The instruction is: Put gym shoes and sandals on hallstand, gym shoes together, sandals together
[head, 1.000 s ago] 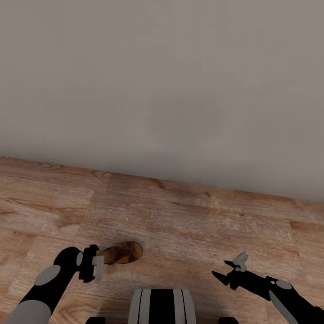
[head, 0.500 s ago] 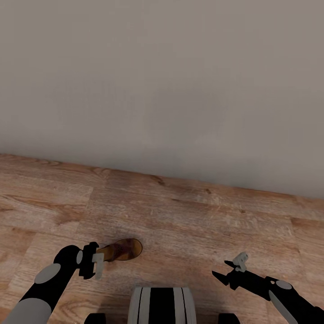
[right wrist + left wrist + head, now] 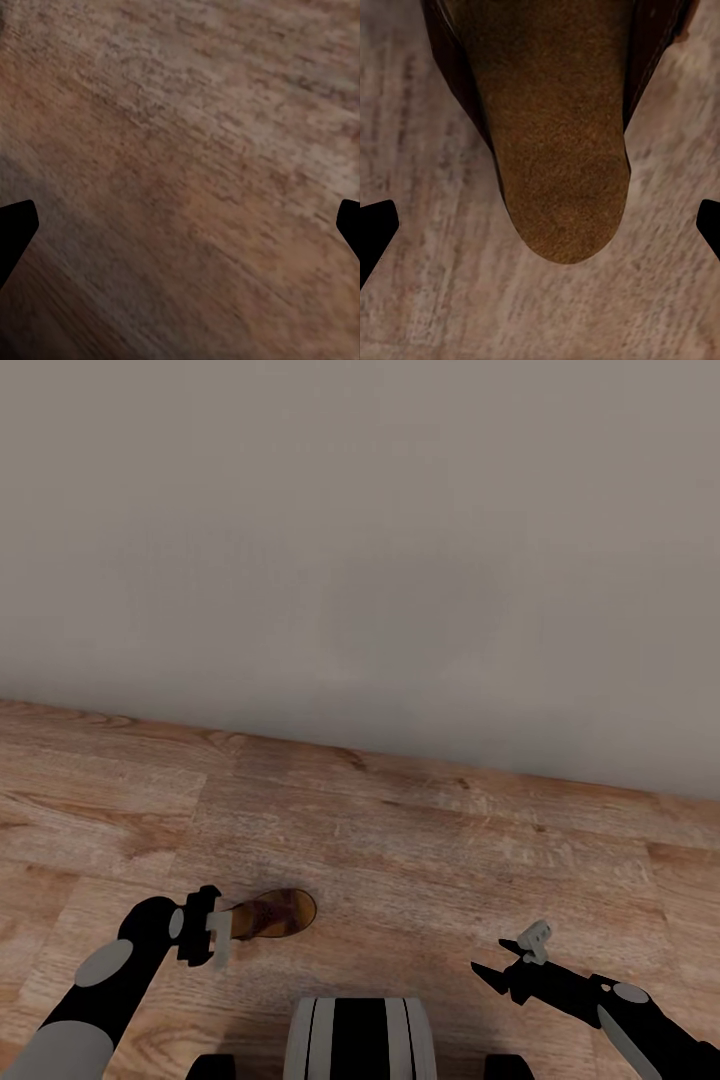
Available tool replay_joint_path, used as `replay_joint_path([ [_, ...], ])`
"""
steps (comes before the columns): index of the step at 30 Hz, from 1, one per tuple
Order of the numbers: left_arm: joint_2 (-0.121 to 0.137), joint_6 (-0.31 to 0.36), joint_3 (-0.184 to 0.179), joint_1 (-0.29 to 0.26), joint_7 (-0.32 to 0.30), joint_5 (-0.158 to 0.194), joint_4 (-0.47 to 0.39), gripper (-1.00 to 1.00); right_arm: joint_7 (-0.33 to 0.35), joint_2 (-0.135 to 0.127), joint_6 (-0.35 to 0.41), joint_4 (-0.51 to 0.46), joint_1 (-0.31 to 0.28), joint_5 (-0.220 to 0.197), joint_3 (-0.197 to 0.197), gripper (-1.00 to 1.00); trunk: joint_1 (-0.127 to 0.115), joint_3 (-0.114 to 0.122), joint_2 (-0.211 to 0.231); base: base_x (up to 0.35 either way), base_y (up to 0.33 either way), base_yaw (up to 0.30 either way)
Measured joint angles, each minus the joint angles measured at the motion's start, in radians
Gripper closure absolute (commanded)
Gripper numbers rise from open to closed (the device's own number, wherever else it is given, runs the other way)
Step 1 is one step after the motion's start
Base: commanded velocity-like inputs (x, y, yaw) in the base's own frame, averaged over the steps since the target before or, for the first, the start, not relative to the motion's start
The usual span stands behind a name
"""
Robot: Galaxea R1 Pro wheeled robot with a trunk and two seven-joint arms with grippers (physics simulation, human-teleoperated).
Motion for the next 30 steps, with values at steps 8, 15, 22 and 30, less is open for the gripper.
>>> replay_joint_path([
  [8,-0.001,0.0,0.0,-0.002,0.0,0.0,-0.005,-1.0,0.0,0.0,0.0,0.0,0.0,0.0,0.0,-1.0,0.001,-0.012,-0.001,0.0,0.0,0.0],
  [15,-0.001,0.0,0.0,-0.005,0.001,0.0,-0.017,-1.0,0.0,0.0,0.0,0.0,0.0,0.0,0.0,-1.0,0.003,-0.031,-0.002,0.0,0.0,0.0],
  [22,-0.001,0.001,0.0,-0.007,0.0,0.0,-0.053,-1.0,0.0,0.0,0.0,0.0,0.0,0.0,0.001,-1.0,0.003,-0.035,-0.002,0.0,0.0,0.0],
  [30,-0.002,0.024,0.0,-0.008,0.001,-0.001,-0.061,-1.0,0.0,0.001,0.0,0.0,0.0,0.001,0.001,-1.0,0.005,-0.056,-0.003,0.0,0.0,0.0],
])
